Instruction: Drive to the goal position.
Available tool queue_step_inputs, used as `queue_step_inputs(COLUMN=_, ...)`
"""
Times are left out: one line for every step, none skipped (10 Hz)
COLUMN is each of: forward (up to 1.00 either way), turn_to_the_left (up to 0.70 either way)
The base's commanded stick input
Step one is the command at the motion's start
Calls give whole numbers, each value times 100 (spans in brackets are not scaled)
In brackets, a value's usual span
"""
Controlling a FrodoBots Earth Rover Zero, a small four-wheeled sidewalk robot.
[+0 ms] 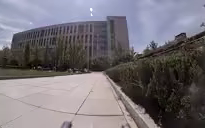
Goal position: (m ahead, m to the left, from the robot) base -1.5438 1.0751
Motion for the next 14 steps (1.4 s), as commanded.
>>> queue_step_inputs(forward=2, turn_to_the_left=0)
queue_step_inputs(forward=3, turn_to_the_left=0)
queue_step_inputs(forward=1, turn_to_the_left=0)
queue_step_inputs(forward=0, turn_to_the_left=0)
queue_step_inputs(forward=0, turn_to_the_left=0)
queue_step_inputs(forward=0, turn_to_the_left=0)
queue_step_inputs(forward=2, turn_to_the_left=0)
queue_step_inputs(forward=4, turn_to_the_left=0)
queue_step_inputs(forward=1, turn_to_the_left=0)
queue_step_inputs(forward=2, turn_to_the_left=0)
queue_step_inputs(forward=4, turn_to_the_left=0)
queue_step_inputs(forward=1, turn_to_the_left=0)
queue_step_inputs(forward=4, turn_to_the_left=0)
queue_step_inputs(forward=3, turn_to_the_left=0)
